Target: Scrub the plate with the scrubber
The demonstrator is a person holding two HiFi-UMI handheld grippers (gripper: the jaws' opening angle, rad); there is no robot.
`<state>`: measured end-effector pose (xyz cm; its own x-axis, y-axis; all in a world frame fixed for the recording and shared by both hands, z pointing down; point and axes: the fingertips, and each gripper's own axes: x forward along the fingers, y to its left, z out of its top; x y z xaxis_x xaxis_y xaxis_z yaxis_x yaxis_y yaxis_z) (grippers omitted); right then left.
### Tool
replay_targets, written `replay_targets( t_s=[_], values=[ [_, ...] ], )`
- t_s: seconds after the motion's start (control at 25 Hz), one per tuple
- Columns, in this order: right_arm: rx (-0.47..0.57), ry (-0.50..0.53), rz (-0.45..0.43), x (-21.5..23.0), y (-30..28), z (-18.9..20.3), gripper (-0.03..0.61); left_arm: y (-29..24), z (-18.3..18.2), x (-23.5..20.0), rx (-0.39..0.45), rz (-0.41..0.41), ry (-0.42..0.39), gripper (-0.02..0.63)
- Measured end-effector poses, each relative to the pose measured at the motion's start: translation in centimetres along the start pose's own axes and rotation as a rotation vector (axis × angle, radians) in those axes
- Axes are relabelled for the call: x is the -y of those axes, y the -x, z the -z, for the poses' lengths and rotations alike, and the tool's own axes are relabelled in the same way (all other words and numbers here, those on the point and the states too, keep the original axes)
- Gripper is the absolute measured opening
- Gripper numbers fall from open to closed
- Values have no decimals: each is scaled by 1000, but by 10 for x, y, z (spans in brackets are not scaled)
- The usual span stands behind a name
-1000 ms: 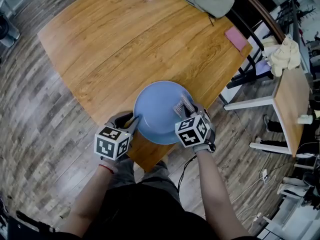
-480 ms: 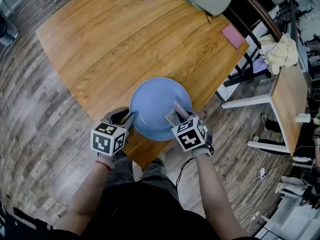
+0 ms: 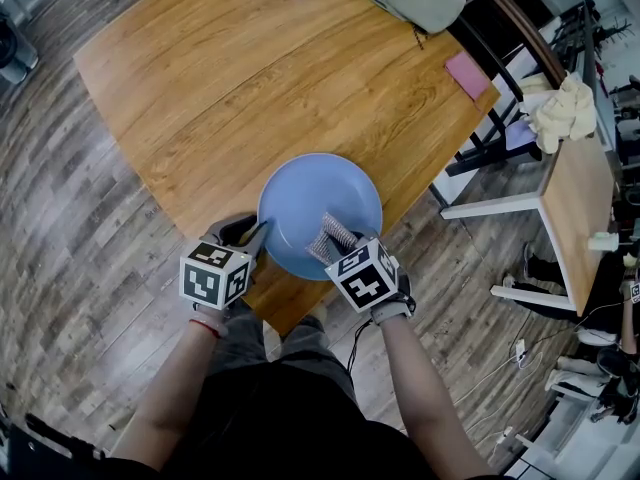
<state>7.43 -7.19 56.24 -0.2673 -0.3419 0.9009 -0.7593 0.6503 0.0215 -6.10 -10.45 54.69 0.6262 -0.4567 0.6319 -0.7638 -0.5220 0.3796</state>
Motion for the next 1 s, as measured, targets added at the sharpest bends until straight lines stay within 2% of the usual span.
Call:
replay_targets(
  t_s=[0.52,1.0],
  values=[
    [11,59,-127,-38,-11,-23,63,0,0,3,-7,6,-3,86],
    [68,95,-153,-47,-28,-56,71,-1,0,3,-17,28,-10,86]
  ],
)
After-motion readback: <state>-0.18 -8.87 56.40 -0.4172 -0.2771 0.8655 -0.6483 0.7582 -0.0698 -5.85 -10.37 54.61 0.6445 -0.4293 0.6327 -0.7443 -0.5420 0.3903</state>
